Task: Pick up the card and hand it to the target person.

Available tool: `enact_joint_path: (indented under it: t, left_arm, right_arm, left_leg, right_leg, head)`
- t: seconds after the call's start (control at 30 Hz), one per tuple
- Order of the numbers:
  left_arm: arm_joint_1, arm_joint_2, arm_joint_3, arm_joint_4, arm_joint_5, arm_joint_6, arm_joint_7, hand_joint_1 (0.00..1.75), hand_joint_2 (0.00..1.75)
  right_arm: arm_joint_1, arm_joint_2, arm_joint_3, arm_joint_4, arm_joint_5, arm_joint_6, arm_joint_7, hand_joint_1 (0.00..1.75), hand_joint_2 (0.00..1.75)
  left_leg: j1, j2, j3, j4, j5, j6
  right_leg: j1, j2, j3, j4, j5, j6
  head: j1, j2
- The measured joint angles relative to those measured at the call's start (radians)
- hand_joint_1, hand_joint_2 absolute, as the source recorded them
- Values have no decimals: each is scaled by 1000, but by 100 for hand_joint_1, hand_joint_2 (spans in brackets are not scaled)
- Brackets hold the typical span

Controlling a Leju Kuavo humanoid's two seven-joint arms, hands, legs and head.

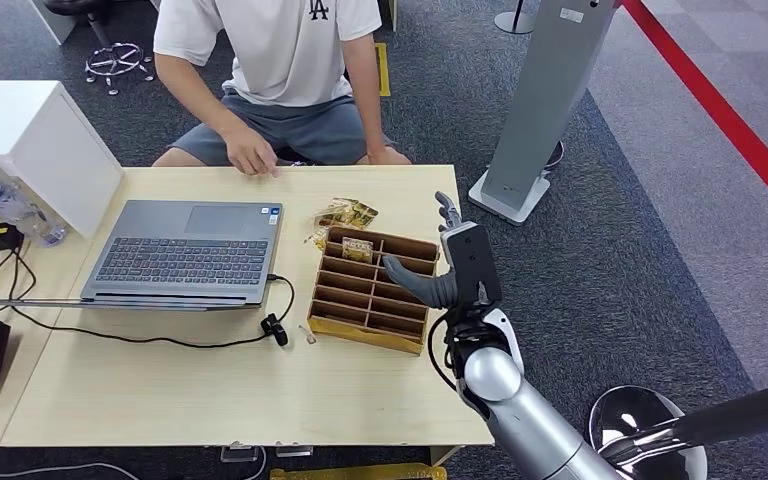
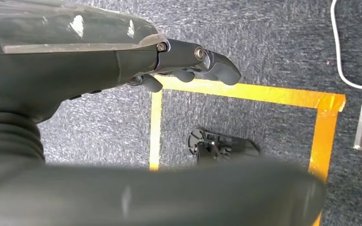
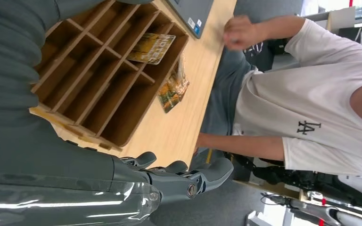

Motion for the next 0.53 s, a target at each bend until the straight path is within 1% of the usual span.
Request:
enact_joint_path:
  t: [0.1, 0.23, 0.33, 0.47, 0.53]
  left_arm:
    - [2, 1, 1, 0, 6, 4, 0, 0, 0]
    - [4, 4, 3, 0, 10, 6, 1, 0, 0]
    - [4, 6, 5, 0, 10, 7, 7, 0, 0]
    - [5, 7, 7, 0, 9, 7, 12, 0, 0]
    - [5, 7, 7, 0, 8, 7, 13, 0, 0]
  right_arm:
    - [30, -45, -10, -31, -32, 35, 20, 0, 175]
    - [74, -109, -30, -81, -49, 114, 105, 0, 175]
    - [100, -145, -41, -111, -57, 151, 145, 0, 175]
    - [138, -186, -50, -152, -89, 198, 162, 0, 175]
    - [153, -197, -54, -164, -107, 221, 162, 0, 175]
  left_leg:
    - [0, 0, 0, 0, 0, 0]
    - [0, 0, 0, 0, 0, 0]
    - [0, 0, 0, 0, 0, 0]
    - [0, 0, 0, 0, 0, 0]
    - [0, 0, 0, 0, 0, 0]
  right_leg:
    - [0, 0, 0, 0, 0, 0]
    - [0, 0, 0, 0, 0, 0]
    - [0, 0, 0, 0, 0, 0]
    - [0, 0, 0, 0, 0, 0]
    - [0, 0, 0, 0, 0, 0]
  head:
    - [-1, 0]
    - [-1, 0]
    - [-1, 0]
    - [-1, 0]
    - [-1, 0]
